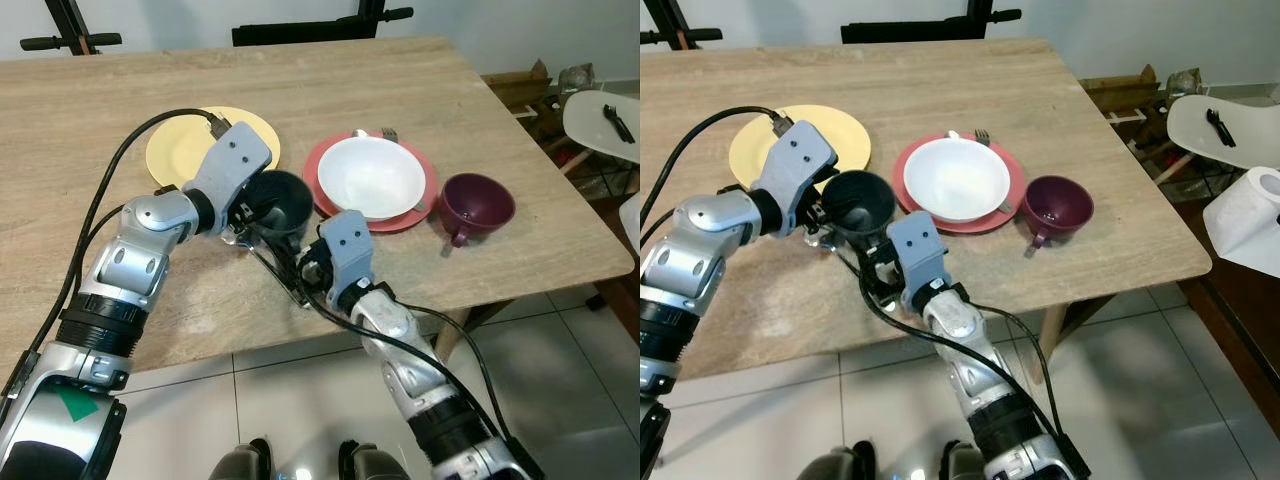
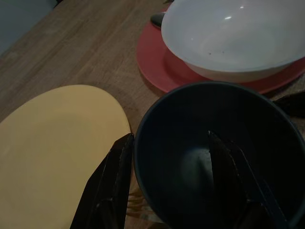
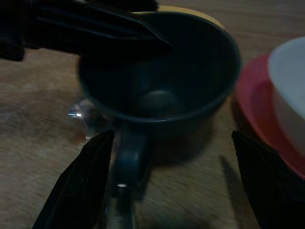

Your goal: Setting the table

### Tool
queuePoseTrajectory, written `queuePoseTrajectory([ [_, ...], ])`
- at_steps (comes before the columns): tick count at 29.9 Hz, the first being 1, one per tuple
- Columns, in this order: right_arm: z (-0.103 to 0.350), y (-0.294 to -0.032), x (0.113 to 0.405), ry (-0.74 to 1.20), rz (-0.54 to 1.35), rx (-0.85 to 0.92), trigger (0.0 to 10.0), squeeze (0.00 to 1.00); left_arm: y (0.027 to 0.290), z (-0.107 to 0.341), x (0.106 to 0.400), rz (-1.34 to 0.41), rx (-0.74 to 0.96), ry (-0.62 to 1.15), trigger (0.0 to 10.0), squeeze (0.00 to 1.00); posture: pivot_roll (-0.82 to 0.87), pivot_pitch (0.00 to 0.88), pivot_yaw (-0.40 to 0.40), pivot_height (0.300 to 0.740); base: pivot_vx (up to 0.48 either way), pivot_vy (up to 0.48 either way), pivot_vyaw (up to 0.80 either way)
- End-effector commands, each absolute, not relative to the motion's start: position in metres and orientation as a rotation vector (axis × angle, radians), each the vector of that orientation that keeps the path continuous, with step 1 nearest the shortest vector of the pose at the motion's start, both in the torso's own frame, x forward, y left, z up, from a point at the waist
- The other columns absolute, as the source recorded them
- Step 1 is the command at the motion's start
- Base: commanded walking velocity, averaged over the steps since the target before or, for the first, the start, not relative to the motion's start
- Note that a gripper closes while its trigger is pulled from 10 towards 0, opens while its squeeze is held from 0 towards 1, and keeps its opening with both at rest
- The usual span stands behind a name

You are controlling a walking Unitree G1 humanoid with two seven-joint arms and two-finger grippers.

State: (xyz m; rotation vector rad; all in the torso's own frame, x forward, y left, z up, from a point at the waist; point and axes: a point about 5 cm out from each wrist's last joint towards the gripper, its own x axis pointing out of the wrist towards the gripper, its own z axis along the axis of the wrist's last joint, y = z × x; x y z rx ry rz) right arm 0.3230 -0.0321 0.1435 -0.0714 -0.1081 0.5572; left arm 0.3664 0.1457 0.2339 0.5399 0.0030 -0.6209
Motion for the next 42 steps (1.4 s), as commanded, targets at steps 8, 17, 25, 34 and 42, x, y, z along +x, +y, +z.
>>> queuePoseTrajectory([
  [8,0.135,-0.03,0.324,-0.104,0.559,-0.053,0.0,0.0,0.149,0.233,0.368,-0.615,0.539,0.016,10.0,0.0,-0.03,0.125,0.046,0.74,0.0,0.0,0.0],
  [17,0.135,-0.029,0.325,-0.126,0.555,-0.061,0.0,0.0,0.149,0.232,0.368,-0.617,0.538,0.018,10.0,0.0,-0.03,0.128,0.048,0.74,0.0,0.0,0.0],
  [25,0.14,-0.028,0.327,-0.16,0.552,-0.044,0.0,0.0,0.148,0.23,0.367,-0.62,0.535,0.02,10.0,0.0,-0.03,0.128,0.048,0.74,0.0,0.0,0.0],
  [34,0.144,-0.035,0.328,-0.18,0.529,0.002,0.0,0.0,0.141,0.245,0.366,-0.581,0.396,-0.096,10.0,0.0,-0.04,0.118,0.048,0.74,0.0,0.0,0.0],
  [42,0.172,-0.054,0.321,-0.266,0.431,0.198,10.0,0.0,0.15,0.297,0.341,-0.52,-0.005,-0.34,10.0,0.0,-0.05,0.128,0.061,0.74,0.0,0.0,0.0],
])
